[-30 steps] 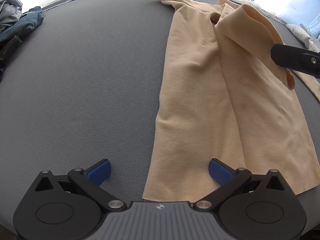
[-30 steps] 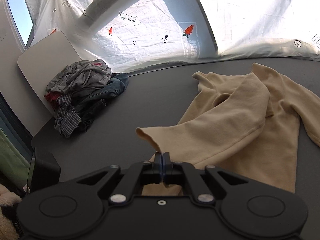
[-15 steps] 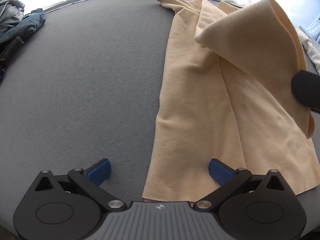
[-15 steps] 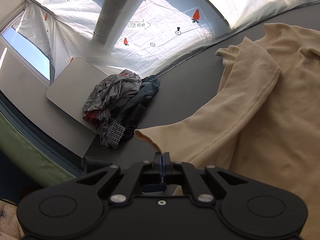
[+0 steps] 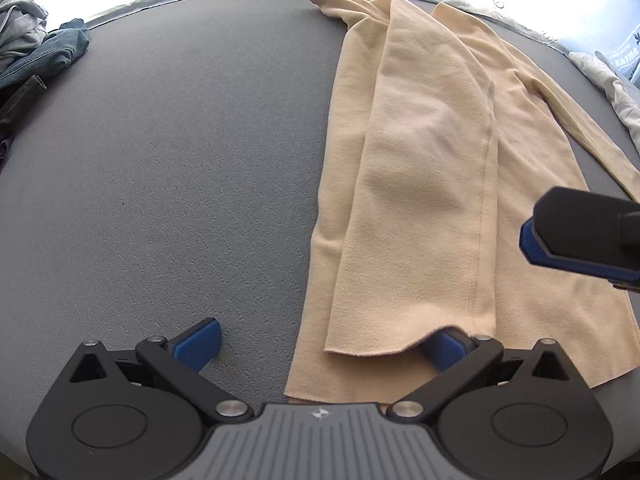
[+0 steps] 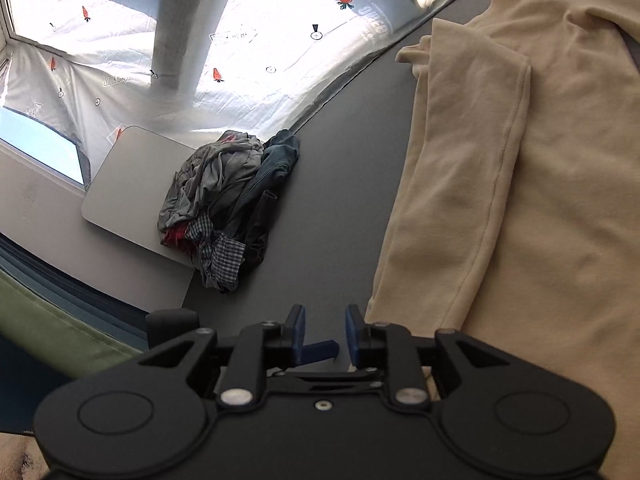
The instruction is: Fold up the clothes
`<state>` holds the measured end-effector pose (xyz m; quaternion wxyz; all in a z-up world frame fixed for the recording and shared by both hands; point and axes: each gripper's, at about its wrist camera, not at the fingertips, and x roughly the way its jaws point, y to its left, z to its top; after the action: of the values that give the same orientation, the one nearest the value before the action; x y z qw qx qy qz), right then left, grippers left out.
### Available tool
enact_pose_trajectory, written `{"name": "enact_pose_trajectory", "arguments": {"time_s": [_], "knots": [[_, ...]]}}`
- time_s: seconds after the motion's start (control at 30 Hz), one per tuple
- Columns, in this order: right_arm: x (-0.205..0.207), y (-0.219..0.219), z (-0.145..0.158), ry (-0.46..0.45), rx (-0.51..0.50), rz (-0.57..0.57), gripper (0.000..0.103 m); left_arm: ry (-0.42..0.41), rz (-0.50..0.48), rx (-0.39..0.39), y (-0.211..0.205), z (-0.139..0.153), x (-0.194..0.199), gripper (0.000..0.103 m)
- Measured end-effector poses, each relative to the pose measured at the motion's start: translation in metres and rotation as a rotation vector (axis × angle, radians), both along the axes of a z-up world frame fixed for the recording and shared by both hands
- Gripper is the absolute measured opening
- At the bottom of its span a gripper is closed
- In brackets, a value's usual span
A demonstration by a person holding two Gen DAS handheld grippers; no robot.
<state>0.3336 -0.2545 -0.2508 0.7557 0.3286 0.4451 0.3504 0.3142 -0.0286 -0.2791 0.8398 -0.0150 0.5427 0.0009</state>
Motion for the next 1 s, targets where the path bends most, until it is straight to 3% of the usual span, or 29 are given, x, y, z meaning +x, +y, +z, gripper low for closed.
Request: {"name": "enact_pose_trajectory", "arguments": {"time_s": [0.2,0.23,0.5,0.63,0.7,0.77,0.8,0.83,0.87,0.93,1.0], "knots": [[0.010,0.008,-0.026,0.085,-0.248,-0.041,0.023,0.003,-0.002,0.000,-0.002,-0.001,0.004,0.103],[0.010,0.010,-0.032,0.096,-0.283,-0.033,0.016,0.004,-0.002,-0.001,-0.001,-0.001,0.004,0.103],[0.013,0.004,-0.032,0.092,-0.312,-0.048,0.022,0.025,-0.020,-0.014,0.002,0.002,0.004,0.103],[0.017,-0.009,-0.022,0.059,-0.351,-0.108,0.038,0.036,0.016,-0.107,0.017,0.013,-0.005,0.102],[0.020,-0.019,-0.016,0.035,-0.376,-0.147,0.043,-0.004,0.064,-0.170,0.029,0.023,-0.009,0.102],[0.023,-0.030,-0.012,0.014,-0.401,-0.189,0.058,-0.063,0.117,-0.200,0.041,0.034,-0.010,0.097],[0.025,-0.035,-0.011,0.012,-0.418,-0.206,0.065,-0.093,0.143,-0.215,0.047,0.040,-0.010,0.089],[0.028,-0.039,-0.010,0.013,-0.438,-0.220,0.083,-0.111,0.161,-0.221,0.051,0.043,-0.007,0.080],[0.032,-0.043,-0.010,0.014,-0.461,-0.235,0.094,-0.131,0.180,-0.230,0.057,0.046,-0.001,0.076],[0.038,-0.050,-0.010,-0.007,-0.505,-0.270,0.095,-0.154,0.194,-0.243,0.063,0.047,0.015,0.062],[0.045,-0.054,-0.008,-0.045,-0.564,-0.306,0.100,-0.160,0.196,-0.239,0.066,0.047,0.031,0.059]]}}
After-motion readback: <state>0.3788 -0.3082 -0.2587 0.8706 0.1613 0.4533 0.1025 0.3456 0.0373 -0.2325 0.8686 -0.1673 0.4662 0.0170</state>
